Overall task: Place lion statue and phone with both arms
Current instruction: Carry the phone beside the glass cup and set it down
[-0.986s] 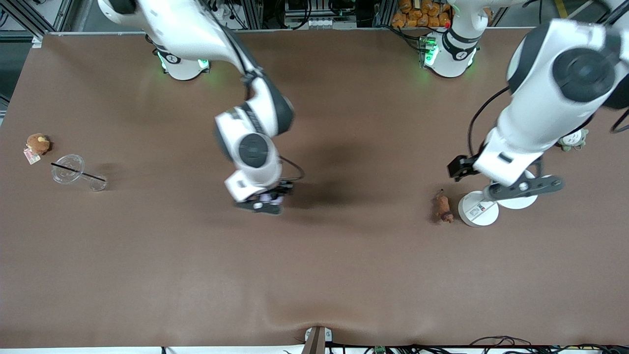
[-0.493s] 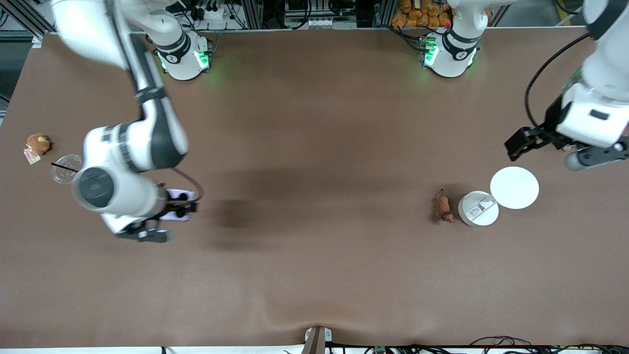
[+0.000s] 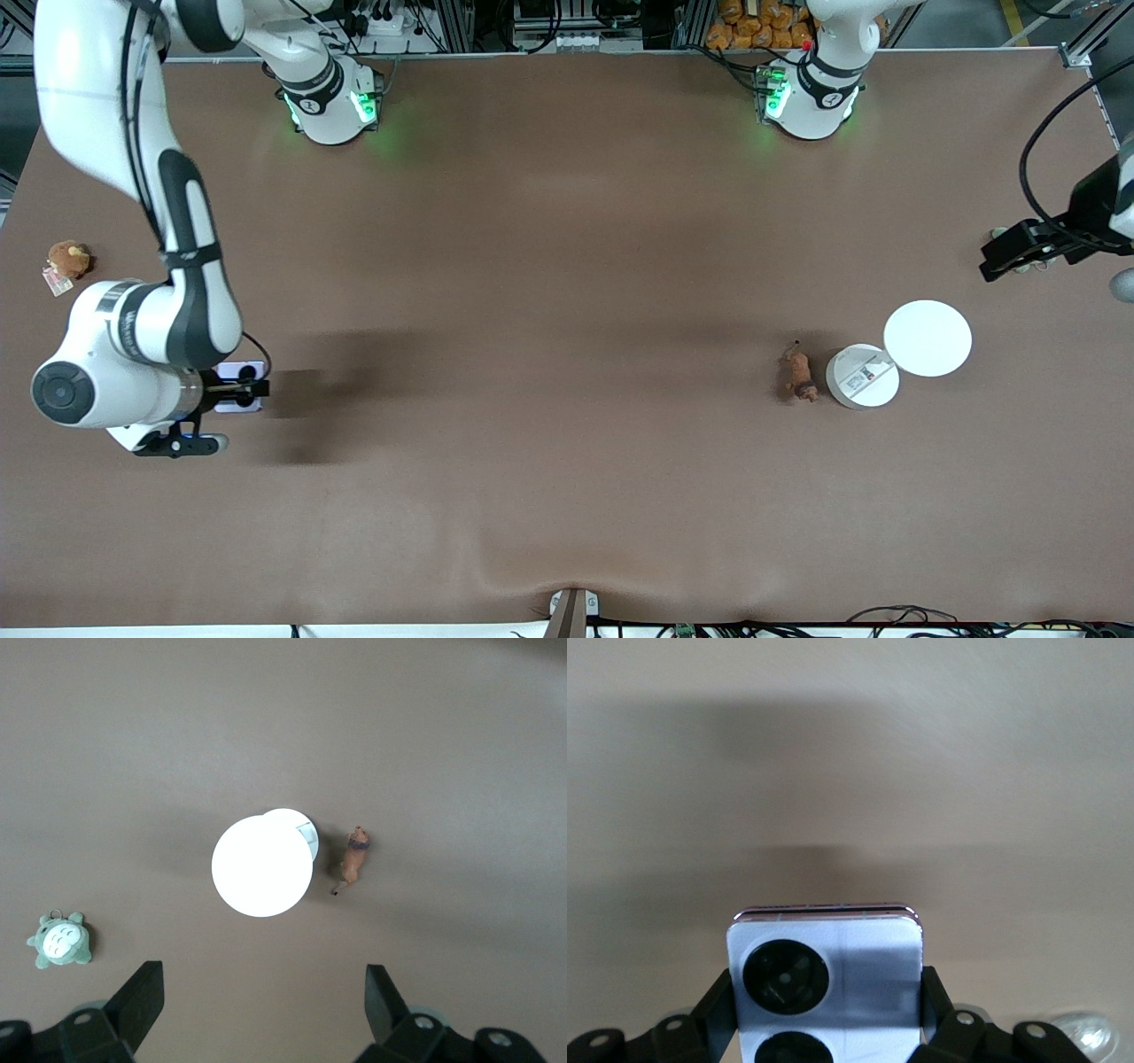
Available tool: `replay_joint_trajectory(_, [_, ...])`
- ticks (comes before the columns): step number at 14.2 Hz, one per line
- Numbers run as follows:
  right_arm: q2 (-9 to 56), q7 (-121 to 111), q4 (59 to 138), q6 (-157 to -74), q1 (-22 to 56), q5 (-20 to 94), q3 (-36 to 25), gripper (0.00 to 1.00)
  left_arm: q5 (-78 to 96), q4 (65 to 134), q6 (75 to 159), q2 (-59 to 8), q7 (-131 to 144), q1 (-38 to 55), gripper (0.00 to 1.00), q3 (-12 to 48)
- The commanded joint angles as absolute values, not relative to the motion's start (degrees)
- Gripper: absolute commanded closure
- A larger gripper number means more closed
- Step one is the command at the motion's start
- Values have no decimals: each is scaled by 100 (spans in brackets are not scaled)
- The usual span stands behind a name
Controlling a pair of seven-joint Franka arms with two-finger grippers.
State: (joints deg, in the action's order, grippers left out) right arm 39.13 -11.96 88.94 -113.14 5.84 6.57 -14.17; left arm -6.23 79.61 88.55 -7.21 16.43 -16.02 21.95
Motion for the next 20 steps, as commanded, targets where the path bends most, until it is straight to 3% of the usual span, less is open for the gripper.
replay_joint_trajectory(1, [3823, -1582, 9490, -11889, 282, 677, -1310, 86, -492, 8103, 8754, -379, 1372, -1364, 0, 1883])
replay_joint_trajectory(3, [3832, -1538, 9781, -12277, 159, 677, -1310, 85, -457, 8156, 8518, -273, 1143, -672, 0, 1112])
replay_joint_trajectory(6, [3902, -1582, 10018, -12226, -61, 668, -1310, 81, -159, 8445, 8455, -9, 967, 199, 0, 56])
replay_joint_trajectory(13, [3815, -1582, 10511, -12094, -228, 668, -1310, 77, -149, 9078, 8481, 448, 773, 659, 0, -290])
replay_joint_trajectory(15, [3788, -1582, 10512, -11919, -255, 668, -1318, 57, -149, 9123, 8481, 510, 773, 668, 0, -299])
replay_joint_trajectory(17, [3788, -1582, 10503, -11892, -272, 668, -1318, 1, -158, 9158, 8481, 545, 773, 668, 0, -299])
replay_joint_trajectory(20, [3561, -1626, 10407, -11804, -238, 633, -1318, 0, -158, 9246, 8490, 624, 765, 668, 0, -299])
